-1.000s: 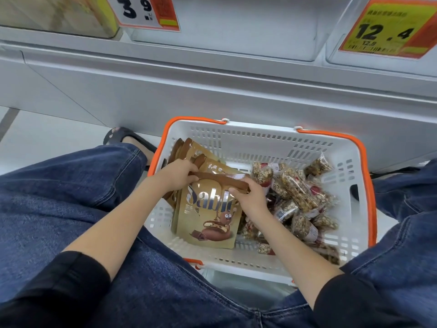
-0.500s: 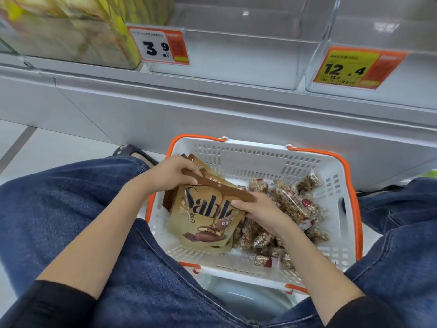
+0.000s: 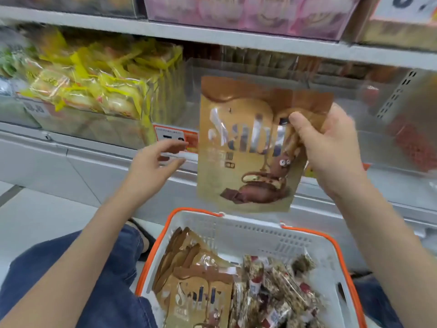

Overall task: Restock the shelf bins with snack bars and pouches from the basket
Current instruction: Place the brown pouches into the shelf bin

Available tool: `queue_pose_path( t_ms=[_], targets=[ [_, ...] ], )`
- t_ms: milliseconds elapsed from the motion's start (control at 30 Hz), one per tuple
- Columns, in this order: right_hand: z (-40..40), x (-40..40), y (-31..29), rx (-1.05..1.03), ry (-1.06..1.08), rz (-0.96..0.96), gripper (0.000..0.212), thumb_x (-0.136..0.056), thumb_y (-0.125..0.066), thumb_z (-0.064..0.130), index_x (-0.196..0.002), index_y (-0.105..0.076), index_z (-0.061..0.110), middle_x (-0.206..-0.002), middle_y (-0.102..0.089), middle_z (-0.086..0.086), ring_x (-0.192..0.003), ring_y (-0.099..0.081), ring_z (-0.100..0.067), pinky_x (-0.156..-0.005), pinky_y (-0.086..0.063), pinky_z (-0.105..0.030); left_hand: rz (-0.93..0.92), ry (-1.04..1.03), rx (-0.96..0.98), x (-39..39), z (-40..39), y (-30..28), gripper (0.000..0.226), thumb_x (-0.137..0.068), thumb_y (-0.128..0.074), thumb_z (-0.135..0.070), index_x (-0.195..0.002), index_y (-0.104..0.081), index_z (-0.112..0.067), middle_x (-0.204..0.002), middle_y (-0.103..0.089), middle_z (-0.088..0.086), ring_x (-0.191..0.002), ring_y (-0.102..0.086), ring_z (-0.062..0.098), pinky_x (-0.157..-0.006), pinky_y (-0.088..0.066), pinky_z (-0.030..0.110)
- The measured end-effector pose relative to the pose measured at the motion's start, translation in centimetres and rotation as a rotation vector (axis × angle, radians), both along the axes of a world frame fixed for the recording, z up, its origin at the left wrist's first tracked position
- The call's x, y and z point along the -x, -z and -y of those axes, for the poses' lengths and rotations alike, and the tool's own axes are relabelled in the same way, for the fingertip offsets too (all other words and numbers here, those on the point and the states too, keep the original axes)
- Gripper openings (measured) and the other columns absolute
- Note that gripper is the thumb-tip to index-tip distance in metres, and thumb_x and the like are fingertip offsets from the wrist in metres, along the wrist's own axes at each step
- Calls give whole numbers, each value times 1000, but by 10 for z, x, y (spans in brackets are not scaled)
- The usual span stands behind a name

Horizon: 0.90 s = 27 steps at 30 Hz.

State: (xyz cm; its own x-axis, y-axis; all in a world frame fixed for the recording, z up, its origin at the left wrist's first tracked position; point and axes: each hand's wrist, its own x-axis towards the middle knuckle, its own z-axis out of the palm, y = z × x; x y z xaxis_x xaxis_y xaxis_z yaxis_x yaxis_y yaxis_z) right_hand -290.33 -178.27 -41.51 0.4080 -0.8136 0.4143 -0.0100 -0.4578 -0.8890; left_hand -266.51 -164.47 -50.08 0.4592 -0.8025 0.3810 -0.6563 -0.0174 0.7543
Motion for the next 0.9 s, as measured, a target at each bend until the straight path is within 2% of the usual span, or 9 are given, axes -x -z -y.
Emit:
queue_pose_path(
  t_ms=[100,167,267,367,567,600,667,767,900],
  targets=[
    [38,-33,-41,80,39,21,5,-83,-59,24,-87,-62,25,-82,-66,3,-71,-59,-11,-70,-50,-39,429,-122,65,-22,26,-12,39,-80,-60,-14,-119,-61,-8,-119,-62,5,-112,-51,17,-98,-32,20],
    [63,-61,-49,1,40,-13,10,-86,-60,18,-76,-59,19,-70,-60,-4,-56,-53,-5,-57,-46,-30,538,-138,24,-34,41,-15,42,-78,-57,-17,-117,-61,-4,-118,-62,12,-113,-53,29,-100,-33,27],
    [97,-102,-33,-377,81,-83,30,-92,-54,-3,-65,-48,8,-45,-48,-3,-29,-43,0,-33,-36,-17,616,-139,-79,-40,53,-8,37,-69,-48,-26,-93,-67,-5,-91,-67,13,-89,-62,34,-81,-43,39],
    [122,-137,-10,-664,70,38,21,-94,-49,-7,-79,-56,7,-55,-60,-4,-43,-57,-9,-40,-47,-21,689,-200,-222,-45,57,-7,19,-63,-62,-22,-78,-62,-10,-76,-62,8,-77,-59,32,-70,-41,34],
    [164,-188,-14,-464,-73,279,14,-96,-50,6,-86,-55,14,-70,-64,5,-60,-60,-4,-48,-48,-15,743,-207,-124,-59,59,-3,40,-78,-45,-50,-68,-56,-13,-63,-55,2,-65,-56,29,-63,-30,33],
    [170,-196,-11,-368,-84,254,4,-95,-56,11,-97,-57,14,-80,-65,7,-65,-62,0,-54,-49,-14,758,-204,-126,-58,59,-3,39,-77,-44,-49,-67,-56,-14,-62,-55,2,-64,-57,29,-63,-30,33],
    [177,-209,1,-262,-123,199,17,-90,-65,14,-106,-59,15,-92,-65,6,-74,-63,1,-64,-50,-16,768,-190,-138,-60,61,-3,39,-76,-43,-50,-67,-57,-15,-62,-56,0,-64,-58,27,-64,-31,32],
    [188,-225,24,-181,-49,127,17,-92,-59,2,-89,-59,19,-82,-63,7,-69,-61,2,-69,-47,-20,761,-178,-137,-65,62,-2,40,-76,-44,-52,-68,-59,-16,-63,-58,-2,-65,-58,26,-65,-32,33],
    [199,-223,35,-105,49,-215,15,-95,-55,15,-110,-57,13,-85,-62,1,-69,-62,-5,-57,-43,-16,735,-181,-122,-62,59,2,37,-78,-44,-49,-70,-59,-16,-65,-56,-3,-66,-57,25,-66,-31,29]
  ],
)
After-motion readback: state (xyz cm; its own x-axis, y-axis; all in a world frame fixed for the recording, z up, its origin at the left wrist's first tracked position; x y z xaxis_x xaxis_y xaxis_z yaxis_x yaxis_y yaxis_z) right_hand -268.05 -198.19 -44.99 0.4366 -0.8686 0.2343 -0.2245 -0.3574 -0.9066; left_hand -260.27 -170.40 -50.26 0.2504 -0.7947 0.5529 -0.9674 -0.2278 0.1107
